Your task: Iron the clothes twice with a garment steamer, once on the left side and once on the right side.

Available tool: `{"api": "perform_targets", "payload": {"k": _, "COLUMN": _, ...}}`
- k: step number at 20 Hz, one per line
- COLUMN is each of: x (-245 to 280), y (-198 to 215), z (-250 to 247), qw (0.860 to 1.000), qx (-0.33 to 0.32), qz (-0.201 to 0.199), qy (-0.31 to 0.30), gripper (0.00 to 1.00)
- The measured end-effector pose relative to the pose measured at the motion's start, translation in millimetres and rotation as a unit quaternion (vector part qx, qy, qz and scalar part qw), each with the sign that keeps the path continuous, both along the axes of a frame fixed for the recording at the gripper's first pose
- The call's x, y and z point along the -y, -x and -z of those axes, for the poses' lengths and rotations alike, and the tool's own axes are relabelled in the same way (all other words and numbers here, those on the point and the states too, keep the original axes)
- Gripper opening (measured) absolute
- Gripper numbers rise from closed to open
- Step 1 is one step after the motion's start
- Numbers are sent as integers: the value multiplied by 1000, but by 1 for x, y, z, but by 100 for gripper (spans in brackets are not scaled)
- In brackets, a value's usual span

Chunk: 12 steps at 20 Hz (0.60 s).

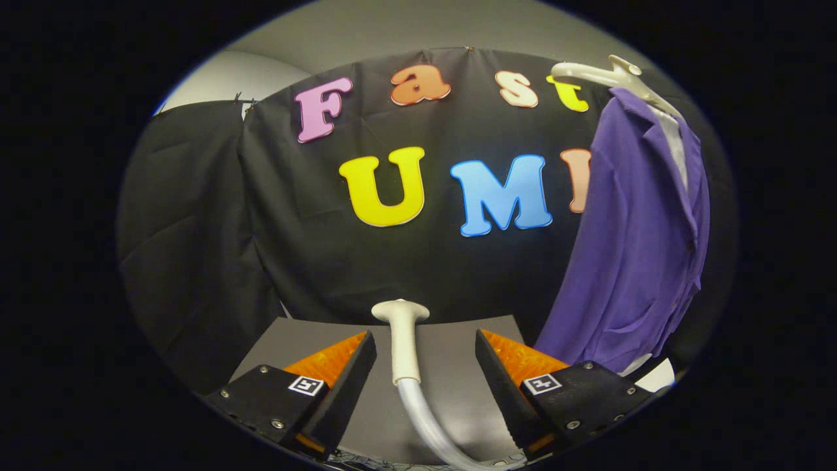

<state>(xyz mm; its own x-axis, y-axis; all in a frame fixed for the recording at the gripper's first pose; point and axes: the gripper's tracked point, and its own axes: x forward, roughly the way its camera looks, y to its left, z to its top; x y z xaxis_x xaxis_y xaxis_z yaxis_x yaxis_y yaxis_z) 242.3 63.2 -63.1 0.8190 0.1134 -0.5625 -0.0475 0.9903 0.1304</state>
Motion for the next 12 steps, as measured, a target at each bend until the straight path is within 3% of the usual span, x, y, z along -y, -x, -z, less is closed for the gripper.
{"api": "perform_targets", "payload": {"k": 4, "x": -14, "y": -37, "z": 59, "qw": 997, "qx": -68, "qz": 0, "qy": 31, "gripper": 94}}
{"api": "perform_targets", "payload": {"k": 12, "x": -16, "y": -73, "z": 130, "qw": 984, "qx": -172, "qz": 46, "qy": -13, "gripper": 94}}
